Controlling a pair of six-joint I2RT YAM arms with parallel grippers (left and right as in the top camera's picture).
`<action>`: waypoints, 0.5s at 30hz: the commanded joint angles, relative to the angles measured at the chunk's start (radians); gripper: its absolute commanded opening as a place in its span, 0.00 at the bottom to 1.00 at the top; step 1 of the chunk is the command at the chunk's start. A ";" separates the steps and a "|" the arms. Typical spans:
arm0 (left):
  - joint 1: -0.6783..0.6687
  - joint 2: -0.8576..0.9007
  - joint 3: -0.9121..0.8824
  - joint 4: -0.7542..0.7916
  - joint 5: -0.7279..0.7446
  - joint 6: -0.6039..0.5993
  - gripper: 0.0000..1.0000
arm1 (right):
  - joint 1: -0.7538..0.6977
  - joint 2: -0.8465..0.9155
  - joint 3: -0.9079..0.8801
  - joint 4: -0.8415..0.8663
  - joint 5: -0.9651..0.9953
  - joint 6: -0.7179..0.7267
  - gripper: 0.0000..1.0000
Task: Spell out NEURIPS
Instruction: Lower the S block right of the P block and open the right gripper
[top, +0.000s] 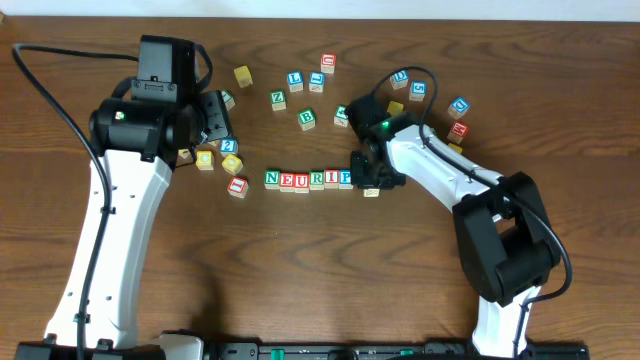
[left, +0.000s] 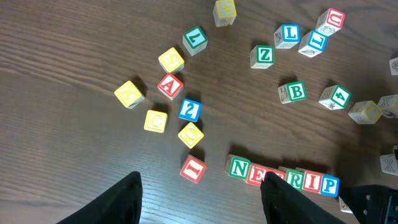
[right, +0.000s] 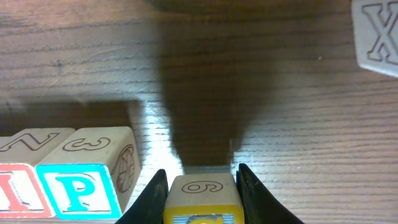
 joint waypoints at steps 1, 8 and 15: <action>0.003 0.010 0.005 0.000 -0.017 0.010 0.60 | 0.018 0.016 -0.008 0.002 0.009 0.038 0.15; 0.003 0.010 0.005 0.000 -0.017 0.010 0.60 | 0.021 0.022 -0.008 0.008 0.029 0.045 0.15; 0.003 0.010 0.005 0.000 -0.017 0.010 0.61 | 0.020 0.023 -0.008 0.051 0.047 0.045 0.17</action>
